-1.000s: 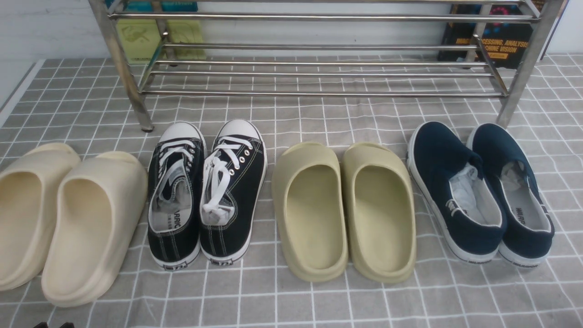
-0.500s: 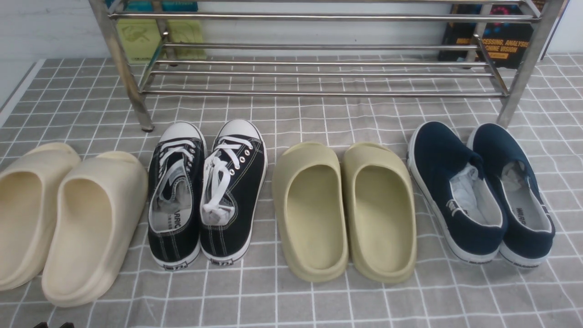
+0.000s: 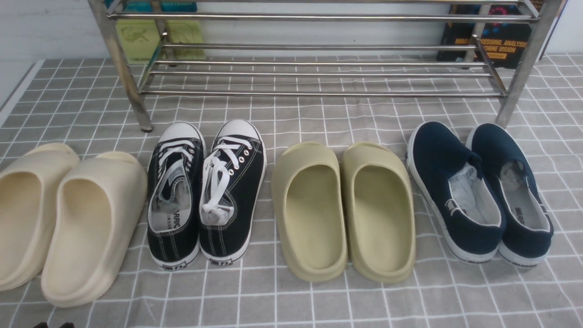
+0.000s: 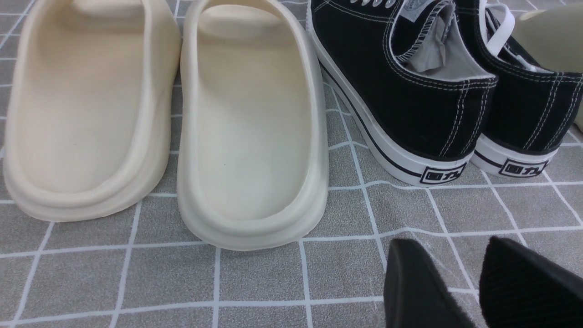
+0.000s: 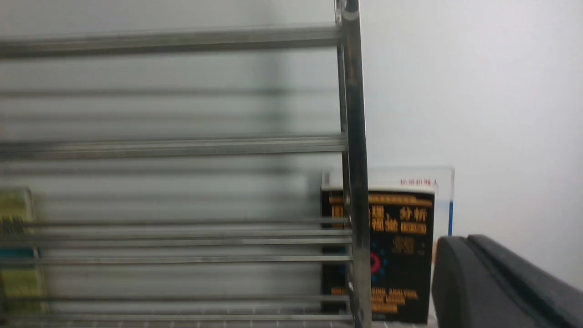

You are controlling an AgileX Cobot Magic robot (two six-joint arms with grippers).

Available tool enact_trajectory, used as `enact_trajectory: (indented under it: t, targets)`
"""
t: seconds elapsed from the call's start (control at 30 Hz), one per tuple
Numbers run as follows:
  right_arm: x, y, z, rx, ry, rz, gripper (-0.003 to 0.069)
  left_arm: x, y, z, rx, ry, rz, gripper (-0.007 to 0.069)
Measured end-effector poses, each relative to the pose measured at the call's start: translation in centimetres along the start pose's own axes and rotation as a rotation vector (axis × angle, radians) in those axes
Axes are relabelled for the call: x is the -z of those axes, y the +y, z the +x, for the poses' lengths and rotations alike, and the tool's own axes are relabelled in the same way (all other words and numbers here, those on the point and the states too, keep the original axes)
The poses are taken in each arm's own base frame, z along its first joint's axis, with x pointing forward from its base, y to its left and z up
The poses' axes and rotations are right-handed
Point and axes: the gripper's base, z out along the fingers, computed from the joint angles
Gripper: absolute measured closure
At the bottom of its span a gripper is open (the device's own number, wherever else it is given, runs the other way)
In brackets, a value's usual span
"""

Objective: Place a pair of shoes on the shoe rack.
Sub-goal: Use the right arm to grab the shoe closest to it

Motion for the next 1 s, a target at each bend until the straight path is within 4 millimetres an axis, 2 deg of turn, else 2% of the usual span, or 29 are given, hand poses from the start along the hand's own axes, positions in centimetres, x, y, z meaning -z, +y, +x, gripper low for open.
enact_trajectory:
  t: [0.07, 0.17, 0.27, 0.33, 0.37, 0.43, 0.57, 0.63, 0.67, 0.7, 0.77, 0.83, 0.93, 0.97, 1.0]
  targets:
    - [-2.5, -0.1, 1.2, 0.043, 0.101, 0.002, 0.0661, 0.0, 0.0, 0.0, 0.0, 0.0, 0.0, 0.0387]
    - [-6.3, -0.2, 5.0, 0.004, 0.361, 0.016, 0.0659, 0.0, 0.0, 0.0, 0.0, 0.0, 0.0, 0.0387]
    - [-8.5, 0.1, 7.5, -0.046, 0.585, 0.026, 0.0647, 0.0, 0.0, 0.0, 0.0, 0.0, 0.0, 0.0387]
    - [-10.8, 1.8, 10.0, -0.033, 0.855, -0.014, 0.0594, 0.0, 0.0, 0.0, 0.0, 0.0, 0.0, 0.0387]
    - [-11.1, 2.2, 10.2, -0.025, 0.889, -0.026, 0.0587, 0.0, 0.0, 0.0, 0.0, 0.0, 0.0, 0.0387]
    - [-13.1, 5.1, 11.2, 0.071, 1.055, -0.131, 0.0445, 0.0, 0.0, 0.0, 0.0, 0.0, 0.0, 0.0387]
    - [-15.7, 9.2, 12.2, 0.157, 1.198, -0.236, 0.0214, 0.0, 0.0, 0.0, 0.0, 0.0, 0.0, 0.0387]
    - [-16.6, 10.4, 13.7, 0.179, 1.258, -0.253, 0.0136, 0.0, 0.0, 0.0, 0.0, 0.0, 0.0, 0.0387]
    - [-16.7, 10.5, 13.8, 0.18, 1.262, -0.254, 0.013, 0.0, 0.0, 0.0, 0.0, 0.0, 0.0, 0.0387]
    - [-17.3, 11.0, 15.5, 0.194, 1.315, -0.254, 0.0097, 0.0, 0.0, 0.0, 0.0, 0.0, 0.0, 0.0387]
    - [-17.8, 11.3, 18.0, 0.203, 1.384, -0.241, 0.0102, 0.0, 0.0, 0.0, 0.0, 0.0, 0.0, 0.0386]
    - [-17.9, 11.3, 20.6, 0.205, 1.457, -0.214, 0.0162, 0.0, 0.0, 0.0, 0.0, 0.0, 0.0, 0.0386]
    - [-17.8, 11.4, 22.1, 0.21, 1.502, -0.202, 0.0328, 0.0, 0.0, 0.0, 0.0, 0.0, 0.0, 0.0386]
    - [-17.8, 11.4, 22.2, 0.215, 1.506, -0.201, 0.0429, 0.0, 0.0, 0.0, 0.0, 0.0, 0.0, 0.0386]
    - [-17.8, 11.4, 22.2, 0.215, 1.506, -0.201, 0.0447, 0.0, 0.0, 0.0, 0.0, 0.0, 0.0, 0.0386]
